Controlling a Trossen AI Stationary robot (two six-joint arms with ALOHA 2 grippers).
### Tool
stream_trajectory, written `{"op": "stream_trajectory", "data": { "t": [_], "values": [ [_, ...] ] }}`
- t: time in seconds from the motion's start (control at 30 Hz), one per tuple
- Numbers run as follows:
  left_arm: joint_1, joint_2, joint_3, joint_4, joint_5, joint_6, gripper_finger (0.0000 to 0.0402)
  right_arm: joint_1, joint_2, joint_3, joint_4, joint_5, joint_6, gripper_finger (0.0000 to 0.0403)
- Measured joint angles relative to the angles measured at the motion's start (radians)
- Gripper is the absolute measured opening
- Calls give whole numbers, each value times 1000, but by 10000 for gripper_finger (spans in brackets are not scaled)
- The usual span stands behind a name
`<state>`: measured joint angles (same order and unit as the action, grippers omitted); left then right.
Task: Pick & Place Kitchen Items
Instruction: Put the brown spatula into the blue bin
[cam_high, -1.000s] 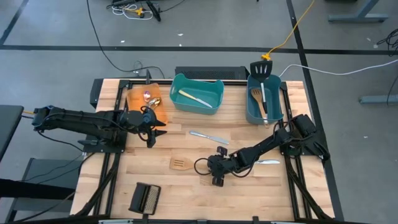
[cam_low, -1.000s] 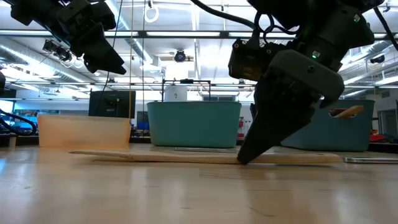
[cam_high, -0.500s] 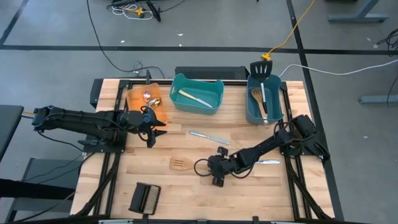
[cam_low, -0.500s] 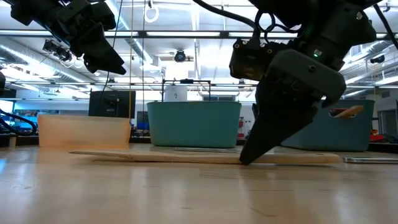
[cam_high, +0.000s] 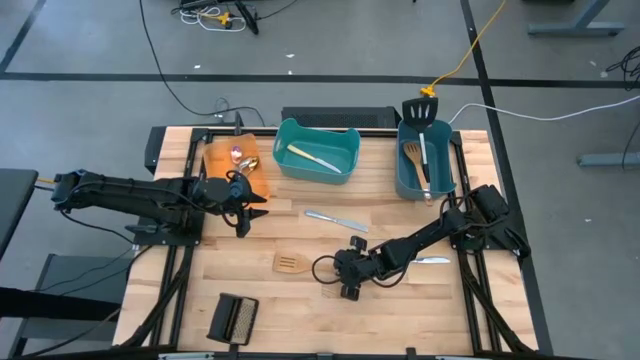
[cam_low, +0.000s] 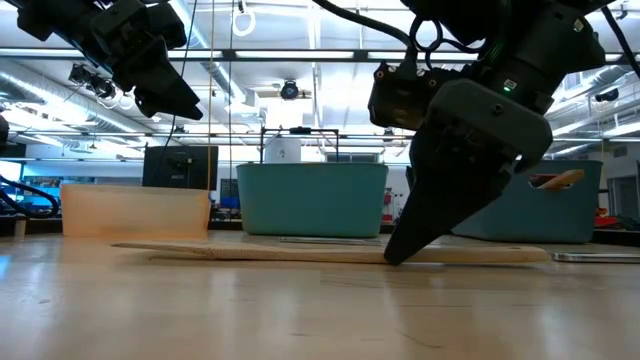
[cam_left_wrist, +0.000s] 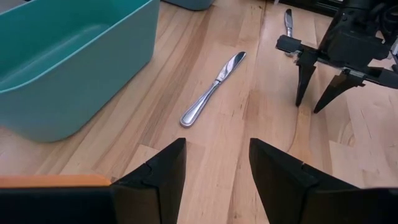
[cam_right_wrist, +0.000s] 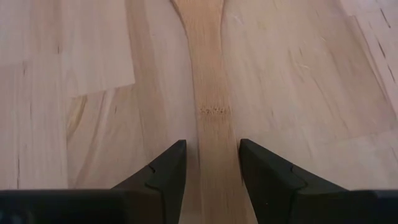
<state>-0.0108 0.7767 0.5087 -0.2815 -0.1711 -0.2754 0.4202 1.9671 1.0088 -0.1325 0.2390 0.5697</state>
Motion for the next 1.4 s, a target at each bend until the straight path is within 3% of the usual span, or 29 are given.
{"op": "stream_trajectory", "data": {
  "t": [0.63,1.4],
  "values": [
    [0,0,0,-1,0,1,181,3,0,-2,3,0,39,162],
    [0,0,0,-1,0,1,181,51,1,-7,-17,73,104,162]
  ]
}}
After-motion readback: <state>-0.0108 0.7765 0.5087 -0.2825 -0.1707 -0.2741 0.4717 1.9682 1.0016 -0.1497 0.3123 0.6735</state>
